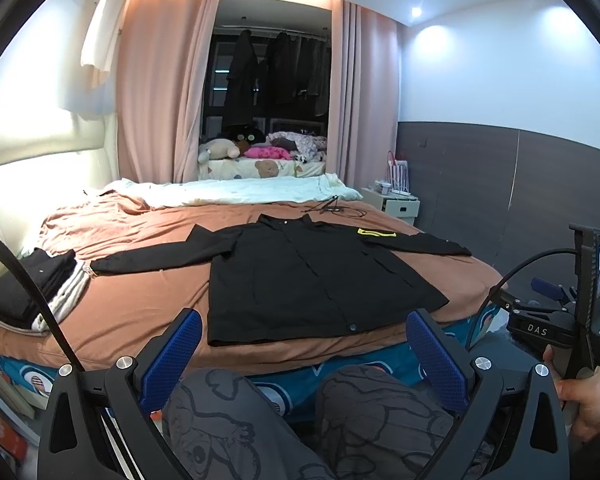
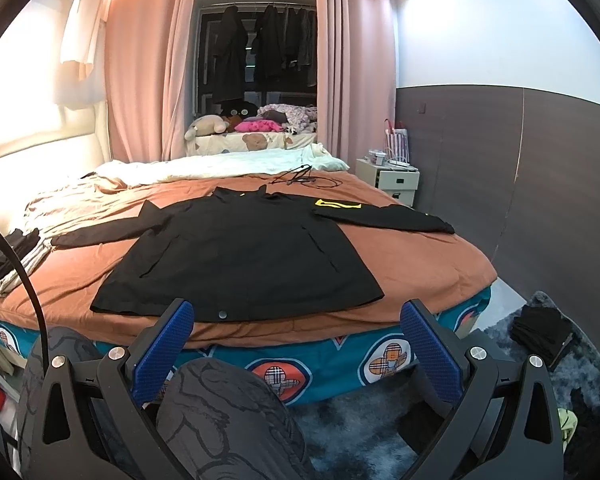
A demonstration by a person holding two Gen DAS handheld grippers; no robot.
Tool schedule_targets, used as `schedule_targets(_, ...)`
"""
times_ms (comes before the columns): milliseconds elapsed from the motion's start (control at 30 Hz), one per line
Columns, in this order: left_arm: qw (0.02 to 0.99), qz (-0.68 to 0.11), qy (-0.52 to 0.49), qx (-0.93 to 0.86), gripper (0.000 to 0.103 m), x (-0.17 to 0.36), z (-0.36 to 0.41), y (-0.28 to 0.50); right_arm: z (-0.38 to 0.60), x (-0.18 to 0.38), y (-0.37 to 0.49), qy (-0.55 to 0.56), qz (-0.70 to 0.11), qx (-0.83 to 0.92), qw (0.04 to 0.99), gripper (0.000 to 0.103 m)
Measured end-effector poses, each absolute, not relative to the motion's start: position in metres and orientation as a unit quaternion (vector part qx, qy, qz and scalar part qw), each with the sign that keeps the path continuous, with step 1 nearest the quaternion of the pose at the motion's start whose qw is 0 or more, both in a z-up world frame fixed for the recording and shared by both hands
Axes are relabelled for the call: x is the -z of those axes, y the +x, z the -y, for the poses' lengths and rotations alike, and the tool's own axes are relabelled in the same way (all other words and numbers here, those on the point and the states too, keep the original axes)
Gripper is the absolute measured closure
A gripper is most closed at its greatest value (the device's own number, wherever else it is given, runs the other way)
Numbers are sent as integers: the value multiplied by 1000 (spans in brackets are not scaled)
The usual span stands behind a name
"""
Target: Fold large clothes
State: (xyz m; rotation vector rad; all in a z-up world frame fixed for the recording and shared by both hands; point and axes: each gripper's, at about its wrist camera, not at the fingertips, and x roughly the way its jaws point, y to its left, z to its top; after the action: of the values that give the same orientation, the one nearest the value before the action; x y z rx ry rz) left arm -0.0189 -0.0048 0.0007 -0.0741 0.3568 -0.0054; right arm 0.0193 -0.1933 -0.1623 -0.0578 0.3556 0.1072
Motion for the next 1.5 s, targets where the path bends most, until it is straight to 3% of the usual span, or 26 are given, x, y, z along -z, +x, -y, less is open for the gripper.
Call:
schedule_targets(900,985,-166,-44,-2,0,1,-3,-23,195,155,26,-8,-181,-33,983,0)
schedule_targets(1500,977,-211,-35,-21,1,13,-36,75,176,166,136,-10,-203,-72,976,0)
